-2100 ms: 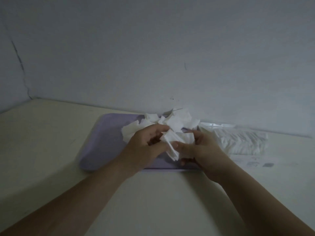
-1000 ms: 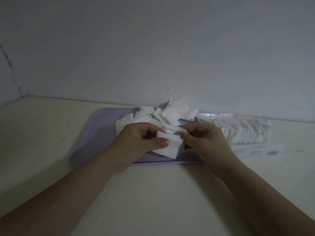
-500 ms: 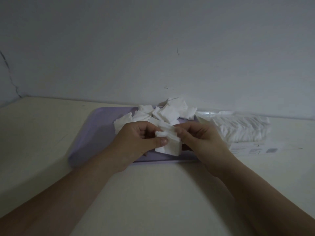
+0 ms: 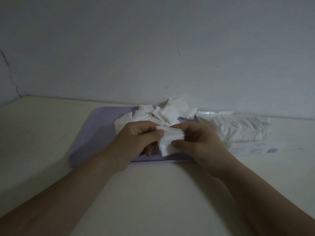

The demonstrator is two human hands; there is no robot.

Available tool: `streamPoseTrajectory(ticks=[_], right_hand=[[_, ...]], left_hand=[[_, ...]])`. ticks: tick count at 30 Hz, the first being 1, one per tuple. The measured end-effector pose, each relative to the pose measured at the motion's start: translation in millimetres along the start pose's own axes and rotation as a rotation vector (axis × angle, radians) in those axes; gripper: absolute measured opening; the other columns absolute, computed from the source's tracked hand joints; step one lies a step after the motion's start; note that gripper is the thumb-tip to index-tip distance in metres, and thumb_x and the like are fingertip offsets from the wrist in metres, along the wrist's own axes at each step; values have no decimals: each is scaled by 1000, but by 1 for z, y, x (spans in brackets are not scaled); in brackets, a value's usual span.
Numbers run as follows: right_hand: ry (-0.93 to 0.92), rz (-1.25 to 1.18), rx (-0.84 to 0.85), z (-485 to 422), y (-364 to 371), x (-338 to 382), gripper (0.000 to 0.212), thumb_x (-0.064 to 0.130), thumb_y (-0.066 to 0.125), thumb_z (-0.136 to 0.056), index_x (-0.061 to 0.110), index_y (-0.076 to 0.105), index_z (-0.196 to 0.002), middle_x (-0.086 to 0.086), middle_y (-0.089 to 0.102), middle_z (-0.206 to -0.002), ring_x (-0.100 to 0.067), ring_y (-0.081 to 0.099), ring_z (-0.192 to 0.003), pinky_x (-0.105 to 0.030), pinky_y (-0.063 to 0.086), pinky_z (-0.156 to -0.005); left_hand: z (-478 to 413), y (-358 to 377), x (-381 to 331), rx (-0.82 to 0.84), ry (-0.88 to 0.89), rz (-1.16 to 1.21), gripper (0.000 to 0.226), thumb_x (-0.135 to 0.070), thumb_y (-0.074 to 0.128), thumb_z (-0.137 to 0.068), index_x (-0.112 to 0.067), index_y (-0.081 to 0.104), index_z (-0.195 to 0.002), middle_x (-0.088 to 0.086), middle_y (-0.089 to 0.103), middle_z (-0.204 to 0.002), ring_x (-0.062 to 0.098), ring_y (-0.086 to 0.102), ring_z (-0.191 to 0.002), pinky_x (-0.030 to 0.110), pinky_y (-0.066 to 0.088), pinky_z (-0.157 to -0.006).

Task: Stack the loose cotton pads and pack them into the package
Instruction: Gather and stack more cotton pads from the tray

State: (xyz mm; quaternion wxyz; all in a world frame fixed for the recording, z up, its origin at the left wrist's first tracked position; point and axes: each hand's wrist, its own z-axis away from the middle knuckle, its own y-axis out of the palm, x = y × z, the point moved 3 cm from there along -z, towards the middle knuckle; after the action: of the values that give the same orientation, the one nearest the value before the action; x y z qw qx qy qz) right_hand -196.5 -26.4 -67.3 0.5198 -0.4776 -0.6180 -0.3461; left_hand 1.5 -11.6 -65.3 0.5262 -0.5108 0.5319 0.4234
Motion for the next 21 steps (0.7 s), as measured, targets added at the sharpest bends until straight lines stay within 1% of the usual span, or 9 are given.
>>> streamPoseTrajectory(ticks=[2, 4, 7, 8, 12, 16, 17, 19, 21], right_hand=[[-13, 18, -19, -1, 0, 1, 33, -14, 72, -85, 13, 78, -102, -11, 80, -101, -25, 74, -93, -44, 58, -96], [-29, 33, -23, -1, 1, 2, 33, -12, 74, -84, 16, 80, -101, -9, 80, -102, -26, 75, -94, -44, 58, -96], [-35, 19, -44, -2, 1, 2, 37, -13, 75, -83, 22, 82, -96, -5, 82, -99, -19, 77, -92, -39, 59, -89], [-32, 11, -49, -2, 0, 1, 37, -13, 75, -83, 20, 82, -96, -6, 82, -98, -20, 77, -93, -38, 59, -88], [12, 48, -74, -3, -2, -3, 29, -7, 78, -83, 8, 78, -108, -11, 81, -99, -30, 77, -98, -49, 60, -95], [61, 61, -174, -5, -7, -10, 33, -1, 84, -79, 9, 77, -110, -13, 81, -96, -34, 77, -96, -54, 61, -93], [62, 70, -184, -6, -7, -11, 33, 1, 86, -79, 11, 77, -110, -10, 81, -93, -32, 77, -93, -54, 60, -93], [59, 56, -191, -6, -8, -11, 32, 3, 86, -79, 11, 77, -109, 1, 77, -81, -23, 75, -83, -52, 60, -94], [54, 28, -190, -6, -10, -11, 25, 0, 83, -81, 12, 77, -103, 3, 72, -75, -17, 71, -78, -48, 61, -93]], left_hand=[[-2, -2, 2, -21, -23, 40, 12, -15, 71, -94, -9, 80, -88, 10, 69, -73, 24, 55, -66, 34, 43, -61], [-4, -4, 2, -29, -37, 105, 11, -15, 72, -92, -9, 81, -87, 15, 68, -76, 28, 54, -68, 34, 40, -58], [-7, -7, 5, -52, -36, 157, 13, -19, 75, -89, -7, 79, -87, 18, 64, -77, 32, 47, -71, 35, 34, -56], [-8, -8, 6, -64, -34, 168, 15, -20, 75, -88, -6, 79, -87, 18, 64, -77, 32, 47, -72, 35, 33, -56], [-9, -10, 7, -112, -25, 172, 13, -15, 72, -91, -5, 78, -86, 15, 62, -72, 21, 53, -62, 31, 37, -52], [-10, -10, 8, -118, -33, 231, 12, -12, 72, -91, -3, 77, -86, 18, 62, -77, 24, 55, -65, 31, 37, -50], [-11, -11, 8, -131, -42, 262, 11, -11, 71, -92, -4, 77, -86, 18, 62, -78, 23, 56, -65, 30, 37, -49], [-11, -12, 9, -154, -56, 307, 11, -11, 69, -94, -5, 76, -87, 17, 63, -81, 21, 59, -63, 30, 39, -48], [-11, -12, 9, -169, -57, 308, 12, -12, 66, -97, -4, 74, -91, 18, 63, -82, 20, 61, -64, 30, 43, -50]])
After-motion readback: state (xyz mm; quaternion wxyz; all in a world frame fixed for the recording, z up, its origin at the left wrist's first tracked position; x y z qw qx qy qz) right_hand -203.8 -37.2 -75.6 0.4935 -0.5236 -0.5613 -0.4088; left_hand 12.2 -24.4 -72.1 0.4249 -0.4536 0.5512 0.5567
